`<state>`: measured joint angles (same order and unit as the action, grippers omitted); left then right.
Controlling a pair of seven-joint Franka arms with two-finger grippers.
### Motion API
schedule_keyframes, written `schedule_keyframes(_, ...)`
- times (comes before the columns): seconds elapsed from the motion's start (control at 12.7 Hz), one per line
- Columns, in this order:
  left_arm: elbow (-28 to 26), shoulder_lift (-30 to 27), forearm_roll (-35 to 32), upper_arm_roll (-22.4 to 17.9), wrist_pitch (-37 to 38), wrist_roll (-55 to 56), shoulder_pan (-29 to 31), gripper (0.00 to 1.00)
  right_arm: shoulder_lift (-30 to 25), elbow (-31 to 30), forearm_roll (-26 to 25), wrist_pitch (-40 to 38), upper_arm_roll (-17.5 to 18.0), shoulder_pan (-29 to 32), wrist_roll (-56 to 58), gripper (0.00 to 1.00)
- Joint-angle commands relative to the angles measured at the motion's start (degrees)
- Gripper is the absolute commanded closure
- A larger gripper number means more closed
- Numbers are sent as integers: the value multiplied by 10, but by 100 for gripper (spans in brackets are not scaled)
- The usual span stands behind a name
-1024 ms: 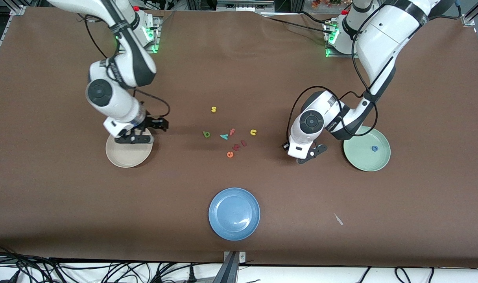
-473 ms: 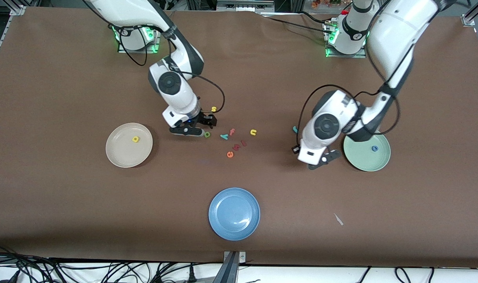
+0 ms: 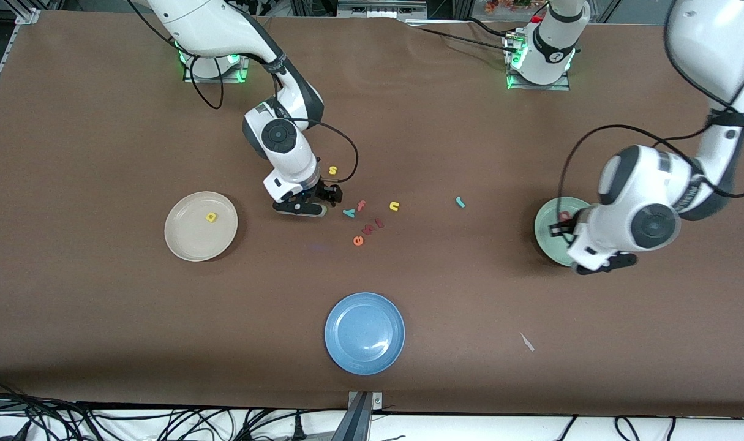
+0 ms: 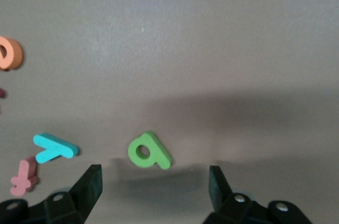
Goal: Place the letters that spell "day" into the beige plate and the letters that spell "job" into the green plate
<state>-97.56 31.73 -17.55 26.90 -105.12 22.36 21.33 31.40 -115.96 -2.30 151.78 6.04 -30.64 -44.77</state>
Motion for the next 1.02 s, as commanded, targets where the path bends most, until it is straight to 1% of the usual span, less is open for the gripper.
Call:
schedule_keyframes(0.0, -4, 52, -49, 9, -42, -35, 26, 100, 13, 17, -26, -1, -13, -5, -11, 12)
schedule_keyframes(0.08, -4, 63, -49, 9, -48, -31, 27, 100, 21, 22, -26, -1, -13, -6, -15, 12)
schedule_keyframes(0.24, -3, 62, -39, 10, -46, -23, 26, 45, 28, 24, -35, 0, -13, -9, -31, 12)
schedule_keyframes(0.32, -3, 55, -37, 16, -42, -2, 22, 0, 31, 24, -36, 0, -13, -9, -31, 12)
schedule_keyframes(0.39, 1, 41, -35, 33, -29, 21, 20, 0, 31, 25, -37, 0, -13, -9, -31, 17)
schedule_keyframes(0.55, 6, 14, -7, 89, 14, 77, 21, 0, 35, 26, -47, 2, -13, -9, -31, 32)
schedule_keyframes(0.63, 2, 6, 7, 120, 16, 124, 20, 0, 38, 26, -48, 2, -13, -9, -31, 43)
schedule_keyframes(0.79, -15, 11, 10, 175, 12, 231, 10, 4, 37, 26, -50, 2, -13, -10, -30, 74)
schedule_keyframes(0.87, -25, 14, 10, 179, 7, 271, -16, 7, 37, 26, -50, 2, -13, -9, -30, 86)
schedule_keyframes(0.95, -39, 19, 10, 179, -7, 303, -37, 7, 35, 25, -51, 2, -15, -9, -27, 92)
